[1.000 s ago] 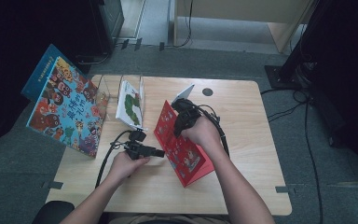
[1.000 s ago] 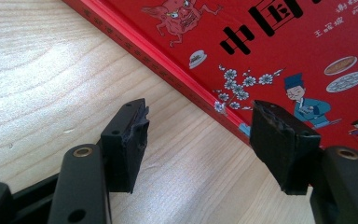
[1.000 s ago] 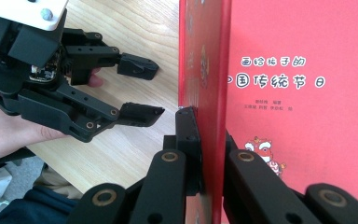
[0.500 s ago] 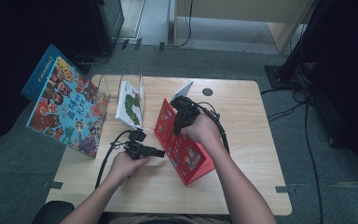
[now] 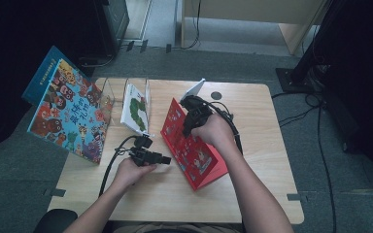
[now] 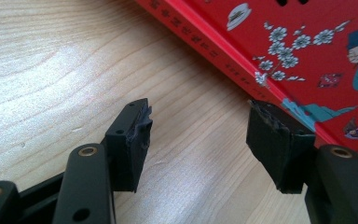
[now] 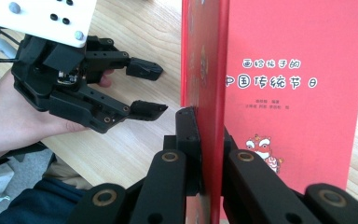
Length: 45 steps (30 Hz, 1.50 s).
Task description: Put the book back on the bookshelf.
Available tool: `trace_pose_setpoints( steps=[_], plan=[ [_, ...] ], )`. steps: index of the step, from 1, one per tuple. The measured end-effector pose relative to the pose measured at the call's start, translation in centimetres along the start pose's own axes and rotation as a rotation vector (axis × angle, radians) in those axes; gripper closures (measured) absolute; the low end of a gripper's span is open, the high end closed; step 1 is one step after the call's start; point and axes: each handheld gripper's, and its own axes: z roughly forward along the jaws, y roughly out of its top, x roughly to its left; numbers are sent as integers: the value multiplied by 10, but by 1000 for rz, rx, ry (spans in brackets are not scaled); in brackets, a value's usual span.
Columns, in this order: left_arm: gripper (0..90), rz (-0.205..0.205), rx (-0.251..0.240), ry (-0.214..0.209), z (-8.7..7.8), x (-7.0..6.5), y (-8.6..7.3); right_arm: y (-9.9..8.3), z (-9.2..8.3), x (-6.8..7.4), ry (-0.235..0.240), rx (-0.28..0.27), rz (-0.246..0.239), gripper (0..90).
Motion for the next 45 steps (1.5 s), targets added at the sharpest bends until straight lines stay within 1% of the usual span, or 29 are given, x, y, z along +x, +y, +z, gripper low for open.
trace_pose_setpoints(
  steps=[2,5,6,7,9,11,12,13,15,16,17,19,22,24,27,28,31,32,37,39,43,45],
  plan=[
    [398,-5,-6,-4,0,1,0,0,-3,0,2,3,1,885],
    [394,-15,-2,-9,0,1,0,0,-6,-1,6,-10,0,885],
    [393,-15,-3,-9,0,0,0,-1,-7,-2,9,-6,3,885],
    [391,-14,-3,-9,0,0,-1,-1,-8,-2,13,-10,3,885],
    [393,-26,-1,-6,0,0,0,-1,-11,-4,20,-8,5,885],
    [409,-30,5,-8,1,-2,0,-2,-14,-5,25,-11,7,885],
    [398,-33,4,-2,1,-3,0,-2,-16,-5,30,-16,12,885],
    [385,-27,2,4,1,-3,1,-2,-18,-6,32,-18,6,885],
    [369,-32,-8,-4,0,-4,2,-2,-22,-7,34,-23,12,885],
    [359,-28,-12,-8,0,-4,4,-2,-24,-7,34,-27,3,885],
    [351,-31,-16,-16,-1,-5,5,-2,-26,-7,33,-28,6,885],
    [331,-17,-25,-34,-4,-6,9,-2,-29,-6,33,-29,2,885],
    [306,-34,-41,-62,-8,-9,15,-3,-34,-6,33,-31,-2,885],
    [304,-31,-50,-82,-10,-10,18,-3,-37,-5,32,-24,1,885],
    [304,-36,-62,-95,-12,-13,21,-3,-42,-6,43,-24,3,884],
    [303,-37,-68,-107,-13,-13,22,-4,-43,-7,43,-31,-1,884],
    [297,-31,-70,-104,-14,-15,25,-4,-47,-8,43,-40,1,885],
    [294,-27,-67,-108,-15,-16,27,-5,-49,-9,43,-39,-3,885],
    [286,-24,-87,-119,-19,-21,33,-6,-59,-7,38,-50,-9,885],
    [283,-19,-93,-131,-21,-22,36,-7,-63,-7,38,-56,-16,885],
    [279,-13,-95,-135,-22,-25,41,-9,-70,-8,50,-63,-18,885],
    [279,-7,-99,-147,-22,-28,43,-10,-72,-8,54,-72,-24,885]
  ],
)
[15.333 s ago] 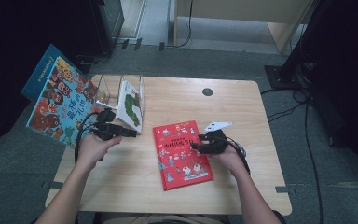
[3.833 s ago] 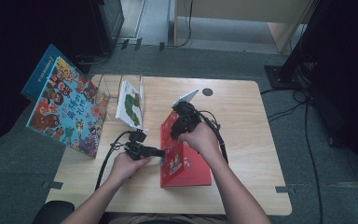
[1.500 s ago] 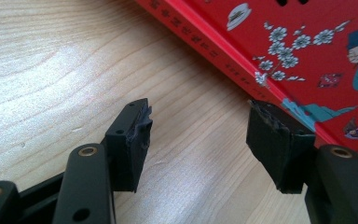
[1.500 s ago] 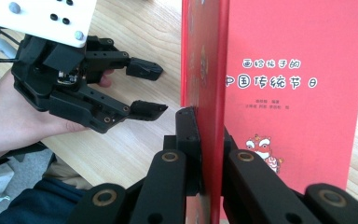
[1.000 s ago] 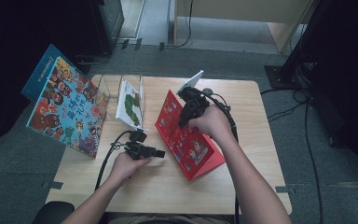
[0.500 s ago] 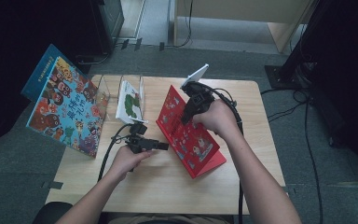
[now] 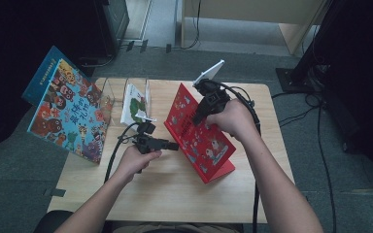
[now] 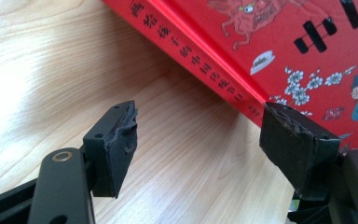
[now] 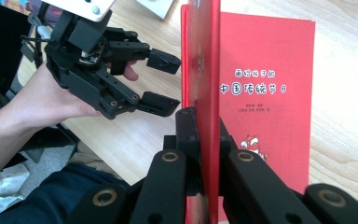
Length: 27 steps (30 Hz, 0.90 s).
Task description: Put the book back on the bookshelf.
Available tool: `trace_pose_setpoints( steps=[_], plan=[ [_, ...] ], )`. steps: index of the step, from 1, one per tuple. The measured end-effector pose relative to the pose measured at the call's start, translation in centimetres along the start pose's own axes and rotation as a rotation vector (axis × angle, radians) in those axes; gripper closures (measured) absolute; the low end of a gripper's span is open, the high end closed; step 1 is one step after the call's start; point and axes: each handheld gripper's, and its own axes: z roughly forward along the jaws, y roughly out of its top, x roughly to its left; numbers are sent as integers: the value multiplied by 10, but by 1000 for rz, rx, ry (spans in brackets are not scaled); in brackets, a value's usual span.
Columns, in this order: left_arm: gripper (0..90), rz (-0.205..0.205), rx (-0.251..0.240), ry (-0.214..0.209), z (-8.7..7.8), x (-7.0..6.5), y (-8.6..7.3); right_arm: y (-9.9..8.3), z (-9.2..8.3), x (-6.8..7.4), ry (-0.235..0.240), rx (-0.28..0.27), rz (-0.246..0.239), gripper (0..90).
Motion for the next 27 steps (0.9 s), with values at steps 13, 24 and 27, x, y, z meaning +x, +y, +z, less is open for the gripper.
trace_pose_setpoints(
  steps=[13,24,27],
  plan=[
    [274,9,-16,-31,-1,-13,13,-6,-16,-1,10,-35,-14,886],
    [266,14,-26,-71,-4,-17,21,-7,-23,0,14,-45,-32,886],
    [263,6,-30,-85,-6,-17,22,-6,-23,1,15,-43,-34,886]
  ],
)
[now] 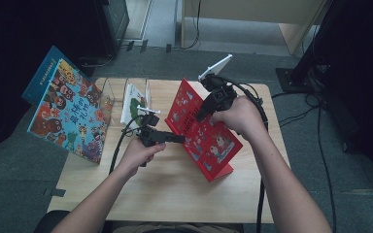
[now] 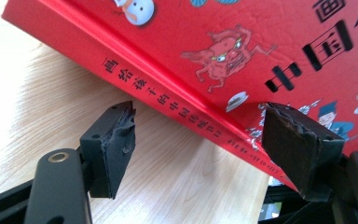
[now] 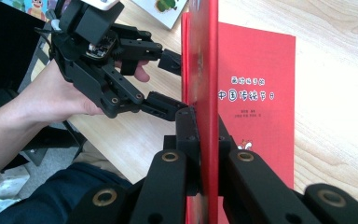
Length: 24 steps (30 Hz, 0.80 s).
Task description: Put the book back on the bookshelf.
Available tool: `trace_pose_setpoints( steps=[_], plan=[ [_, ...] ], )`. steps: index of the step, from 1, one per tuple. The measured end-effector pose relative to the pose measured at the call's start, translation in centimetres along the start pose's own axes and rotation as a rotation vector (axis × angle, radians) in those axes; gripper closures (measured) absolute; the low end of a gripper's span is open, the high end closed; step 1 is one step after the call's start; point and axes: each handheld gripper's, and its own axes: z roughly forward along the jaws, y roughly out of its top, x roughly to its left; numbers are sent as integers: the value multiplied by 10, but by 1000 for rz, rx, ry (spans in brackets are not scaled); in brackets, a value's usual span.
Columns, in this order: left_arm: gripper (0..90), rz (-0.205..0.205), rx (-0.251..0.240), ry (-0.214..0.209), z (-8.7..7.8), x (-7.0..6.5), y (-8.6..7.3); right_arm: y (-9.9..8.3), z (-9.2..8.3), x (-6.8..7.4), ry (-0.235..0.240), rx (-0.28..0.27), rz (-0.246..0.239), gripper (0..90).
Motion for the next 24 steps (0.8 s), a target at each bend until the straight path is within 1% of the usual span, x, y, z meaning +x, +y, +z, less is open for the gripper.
trace_pose_setpoints(
  steps=[8,10,13,15,17,20,24],
  plan=[
    [259,-1,-2,-21,-1,1,1,2,-1,5,-12,9,-12,886],
    [257,-5,-8,-35,-2,1,1,2,-1,6,-12,14,-16,885],
    [250,-16,-7,-37,-3,1,2,3,-1,7,-12,21,-26,885],
    [247,-7,2,-30,-3,0,2,3,-1,7,-12,22,-29,886],
    [231,1,-1,-21,-3,0,3,2,-1,7,-9,20,-35,885],
    [210,-5,-6,-26,-4,0,5,2,-2,7,-7,19,-35,885],
    [198,0,-3,-32,-3,1,5,1,-3,7,2,19,-38,884]
  ],
)
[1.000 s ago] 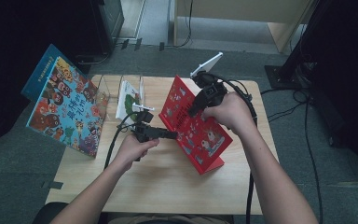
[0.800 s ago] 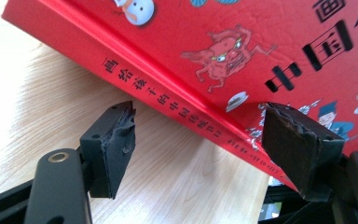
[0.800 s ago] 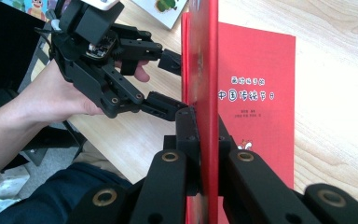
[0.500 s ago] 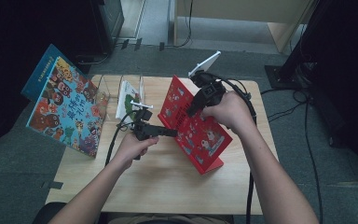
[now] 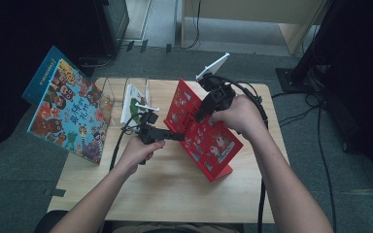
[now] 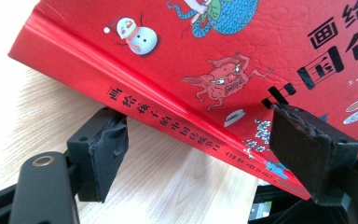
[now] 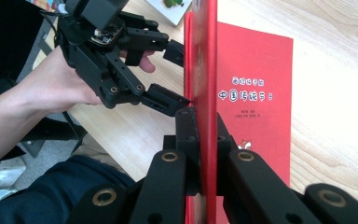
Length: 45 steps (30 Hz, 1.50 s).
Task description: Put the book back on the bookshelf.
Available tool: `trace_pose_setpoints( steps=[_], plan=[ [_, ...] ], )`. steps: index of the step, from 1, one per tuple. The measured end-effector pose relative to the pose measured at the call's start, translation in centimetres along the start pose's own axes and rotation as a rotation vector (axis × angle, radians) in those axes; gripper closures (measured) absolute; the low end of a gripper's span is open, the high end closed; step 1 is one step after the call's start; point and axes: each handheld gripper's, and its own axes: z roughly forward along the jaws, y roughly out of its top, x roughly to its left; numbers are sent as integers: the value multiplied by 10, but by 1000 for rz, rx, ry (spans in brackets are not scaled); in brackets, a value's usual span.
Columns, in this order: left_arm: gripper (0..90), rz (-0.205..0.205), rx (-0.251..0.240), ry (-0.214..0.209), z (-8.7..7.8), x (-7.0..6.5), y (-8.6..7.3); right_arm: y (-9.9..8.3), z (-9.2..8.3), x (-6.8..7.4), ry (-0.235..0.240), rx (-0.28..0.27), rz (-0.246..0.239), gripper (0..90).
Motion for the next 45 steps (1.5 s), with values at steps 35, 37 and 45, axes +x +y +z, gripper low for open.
trace_pose_setpoints(
  steps=[35,37,45],
  plan=[
    [122,167,37,29,-12,-4,7,-15,1,4,109,-76,-104,846],
    [94,172,43,7,-12,-1,8,-17,-1,4,114,-88,-102,850],
    [61,162,52,-17,-13,0,12,-21,-1,-1,158,-106,-106,846]
  ],
)
